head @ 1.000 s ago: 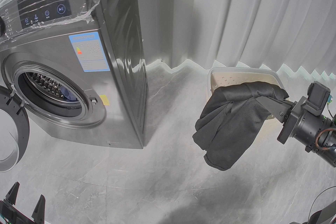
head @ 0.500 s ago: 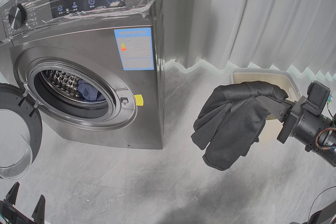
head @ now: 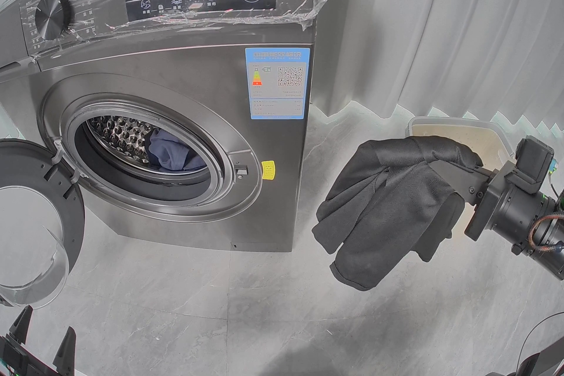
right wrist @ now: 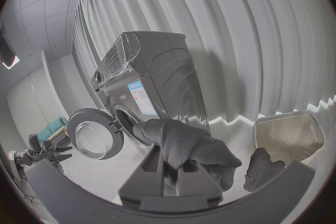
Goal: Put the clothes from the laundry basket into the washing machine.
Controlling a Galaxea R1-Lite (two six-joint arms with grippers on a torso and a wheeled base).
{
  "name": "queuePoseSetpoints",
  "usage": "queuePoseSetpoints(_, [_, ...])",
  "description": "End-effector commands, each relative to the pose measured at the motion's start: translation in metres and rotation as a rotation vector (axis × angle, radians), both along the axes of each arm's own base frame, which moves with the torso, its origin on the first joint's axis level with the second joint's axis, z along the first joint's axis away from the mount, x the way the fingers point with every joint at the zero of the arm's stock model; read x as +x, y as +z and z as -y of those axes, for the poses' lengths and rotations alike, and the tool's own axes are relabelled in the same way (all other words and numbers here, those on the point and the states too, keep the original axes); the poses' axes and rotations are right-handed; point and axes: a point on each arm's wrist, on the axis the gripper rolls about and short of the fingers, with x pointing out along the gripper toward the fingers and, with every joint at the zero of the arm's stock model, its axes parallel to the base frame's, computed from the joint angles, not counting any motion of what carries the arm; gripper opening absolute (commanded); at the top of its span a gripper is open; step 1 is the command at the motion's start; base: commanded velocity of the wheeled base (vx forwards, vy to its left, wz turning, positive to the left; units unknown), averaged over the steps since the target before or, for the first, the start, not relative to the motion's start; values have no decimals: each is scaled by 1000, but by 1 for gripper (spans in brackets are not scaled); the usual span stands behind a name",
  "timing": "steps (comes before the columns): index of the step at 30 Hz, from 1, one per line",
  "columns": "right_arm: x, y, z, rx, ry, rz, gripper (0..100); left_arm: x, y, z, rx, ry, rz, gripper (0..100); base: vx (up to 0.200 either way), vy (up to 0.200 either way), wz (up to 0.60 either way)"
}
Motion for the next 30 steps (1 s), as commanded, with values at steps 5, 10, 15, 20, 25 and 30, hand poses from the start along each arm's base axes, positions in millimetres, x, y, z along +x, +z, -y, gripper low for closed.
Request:
queuePoseSetpoints(5, [0, 0, 0, 0, 3, -2, 0, 0, -4, 0, -1, 0, 3, 100, -80, 0, 0])
queuePoseSetpoints(10, [0, -1, 0, -2, 3, -5, 0, 0, -4, 0, -1, 0, 3, 100, 0, 0, 0])
queuePoseSetpoints(15, [0, -1, 0, -2, 3, -5, 0, 0, -4, 0, -1, 0, 3, 100, 0, 160, 0])
queuePoseSetpoints(20, [0, -2, 0, -3, 3, -6, 0, 0, -4, 0, -1, 0, 3, 100, 0, 200, 0])
queuePoseSetpoints(25, [0, -2, 0, -3, 3, -9, 0, 0, -4, 0, -1, 0, 3, 100, 0, 200, 0])
queuePoseSetpoints(30, [0, -2, 0, -3, 3, -9, 0, 0, -4, 0, -1, 0, 3, 100, 0, 200, 0])
